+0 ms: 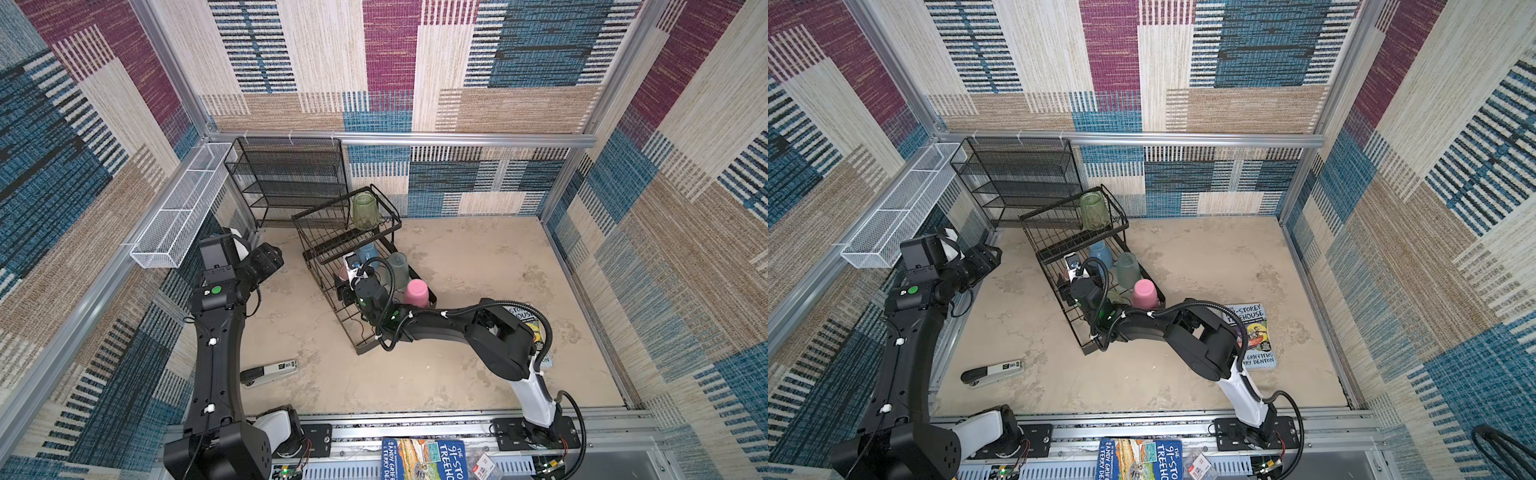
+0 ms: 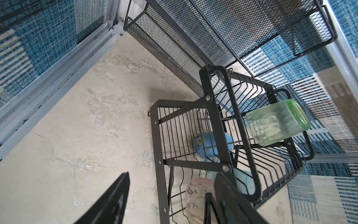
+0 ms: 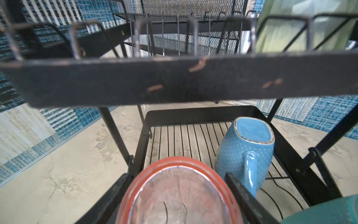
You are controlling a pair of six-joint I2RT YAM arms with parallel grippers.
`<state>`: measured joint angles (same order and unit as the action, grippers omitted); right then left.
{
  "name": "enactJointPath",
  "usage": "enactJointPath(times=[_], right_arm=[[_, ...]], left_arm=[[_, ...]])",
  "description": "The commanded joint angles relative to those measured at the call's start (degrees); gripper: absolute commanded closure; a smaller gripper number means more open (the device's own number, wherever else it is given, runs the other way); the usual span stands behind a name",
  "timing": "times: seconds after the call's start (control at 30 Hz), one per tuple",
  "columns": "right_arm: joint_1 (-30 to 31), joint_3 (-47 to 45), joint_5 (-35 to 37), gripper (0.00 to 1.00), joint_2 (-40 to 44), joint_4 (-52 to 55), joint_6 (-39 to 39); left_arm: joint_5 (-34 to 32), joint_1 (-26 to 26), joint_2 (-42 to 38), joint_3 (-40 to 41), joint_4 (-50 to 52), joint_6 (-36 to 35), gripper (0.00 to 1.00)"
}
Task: Load cups into a dish rack
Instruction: Place the cup upside down at the dish rack.
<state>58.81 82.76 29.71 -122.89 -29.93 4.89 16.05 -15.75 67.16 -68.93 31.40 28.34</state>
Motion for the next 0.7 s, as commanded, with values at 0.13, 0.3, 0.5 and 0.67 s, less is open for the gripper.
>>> enactJointPath(times=[0.13,0.3,0.5,0.67], right_arm=[[0.6,1.3,5.0,0.42,-1.8,-1.4,2.2],[1.1,2.1,5.5,0.42,-3.2,-1.6,2.1],[1.4,4.7,7.3,0.41,-5.3,0.0,2.3],[1.5,7.5,9.1,0.41,-7.0,3.1,3.6]], left_arm=[[2.0,-0.5,0.0,0.5,-2.4,1.2,0.28],[2.3,-0.6,-0.1,0.9,-3.0,1.5,0.29],[2.7,-0.7,0.0,1.0,-3.3,1.8,0.29],[3.5,-0.8,-0.2,1.3,-3.7,2.2,0.29]])
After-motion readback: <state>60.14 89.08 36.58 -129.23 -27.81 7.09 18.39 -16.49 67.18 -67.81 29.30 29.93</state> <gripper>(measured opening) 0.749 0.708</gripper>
